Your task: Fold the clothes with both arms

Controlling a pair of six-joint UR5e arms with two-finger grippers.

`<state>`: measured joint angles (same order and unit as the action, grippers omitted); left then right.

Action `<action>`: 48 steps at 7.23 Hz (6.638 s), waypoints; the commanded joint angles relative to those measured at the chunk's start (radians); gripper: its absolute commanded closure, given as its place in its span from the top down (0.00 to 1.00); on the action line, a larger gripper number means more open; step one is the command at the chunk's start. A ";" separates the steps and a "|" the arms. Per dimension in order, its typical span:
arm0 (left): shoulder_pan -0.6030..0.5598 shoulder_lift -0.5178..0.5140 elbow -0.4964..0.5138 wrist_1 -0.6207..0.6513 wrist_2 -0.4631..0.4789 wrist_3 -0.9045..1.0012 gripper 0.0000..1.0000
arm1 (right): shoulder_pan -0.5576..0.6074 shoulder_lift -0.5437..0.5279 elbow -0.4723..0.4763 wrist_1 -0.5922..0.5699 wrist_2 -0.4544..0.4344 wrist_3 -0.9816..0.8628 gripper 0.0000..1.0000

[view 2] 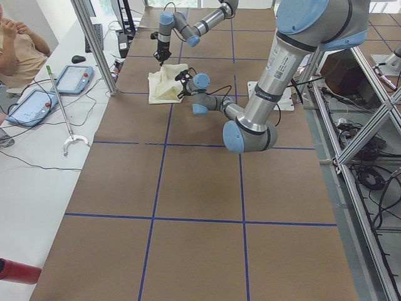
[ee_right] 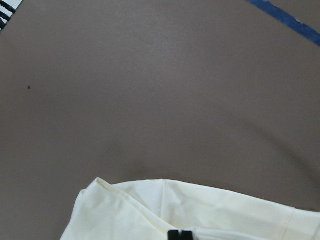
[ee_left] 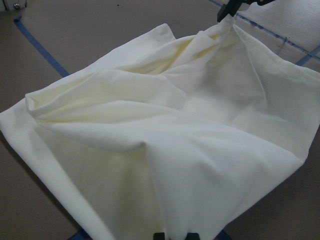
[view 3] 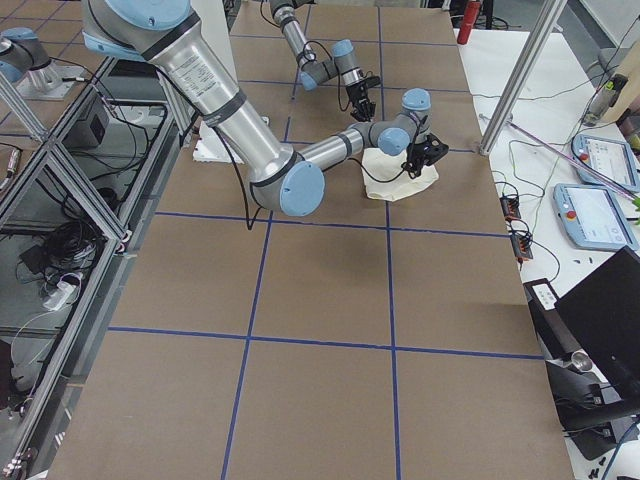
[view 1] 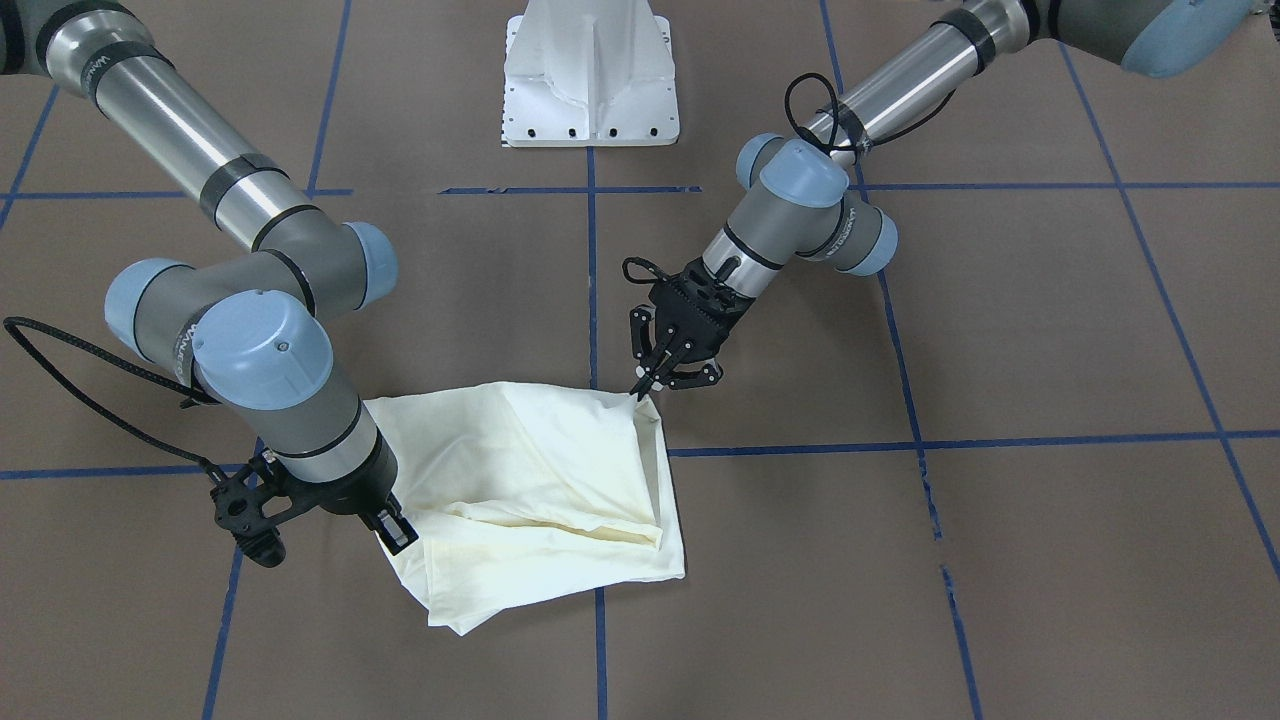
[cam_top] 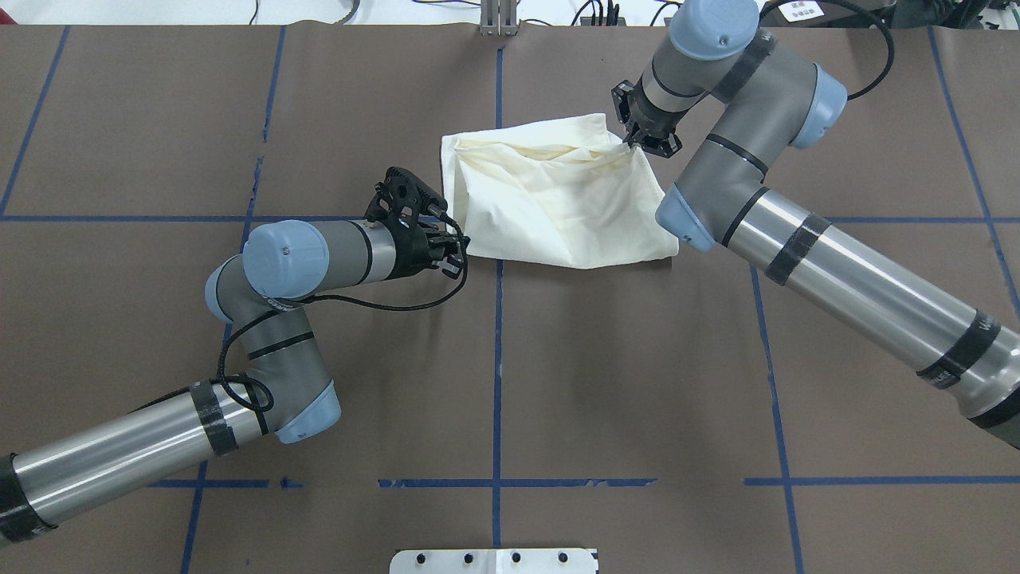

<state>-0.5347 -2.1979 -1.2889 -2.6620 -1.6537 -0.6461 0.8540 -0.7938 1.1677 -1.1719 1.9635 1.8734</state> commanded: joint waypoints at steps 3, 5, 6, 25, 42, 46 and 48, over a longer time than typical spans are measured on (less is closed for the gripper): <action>0.007 0.053 -0.009 -0.080 -0.006 -0.007 0.00 | -0.001 -0.007 -0.011 0.000 0.000 -0.002 0.00; 0.013 0.072 -0.010 -0.136 -0.008 -0.018 0.00 | -0.003 -0.005 -0.016 0.002 0.000 -0.002 0.00; 0.024 0.072 -0.012 -0.138 -0.008 -0.018 0.00 | -0.003 -0.004 -0.016 0.002 0.000 -0.002 0.00; -0.158 -0.143 0.255 -0.124 -0.031 -0.168 0.51 | 0.032 0.010 -0.014 0.002 -0.002 -0.131 1.00; -1.005 0.608 -0.450 0.948 -0.713 0.689 1.00 | 0.622 -0.717 0.436 -0.269 0.482 -1.510 1.00; -1.007 0.740 -0.500 0.949 -0.704 0.691 1.00 | 0.672 -0.803 0.602 -0.419 0.463 -1.668 1.00; -1.009 0.739 -0.498 0.956 -0.713 0.684 1.00 | 0.660 -0.802 0.625 -0.416 0.424 -1.671 1.00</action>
<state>-1.5428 -1.4611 -1.7886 -1.7069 -2.3643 0.0414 1.5200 -1.5903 1.7709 -1.5869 2.4175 0.2069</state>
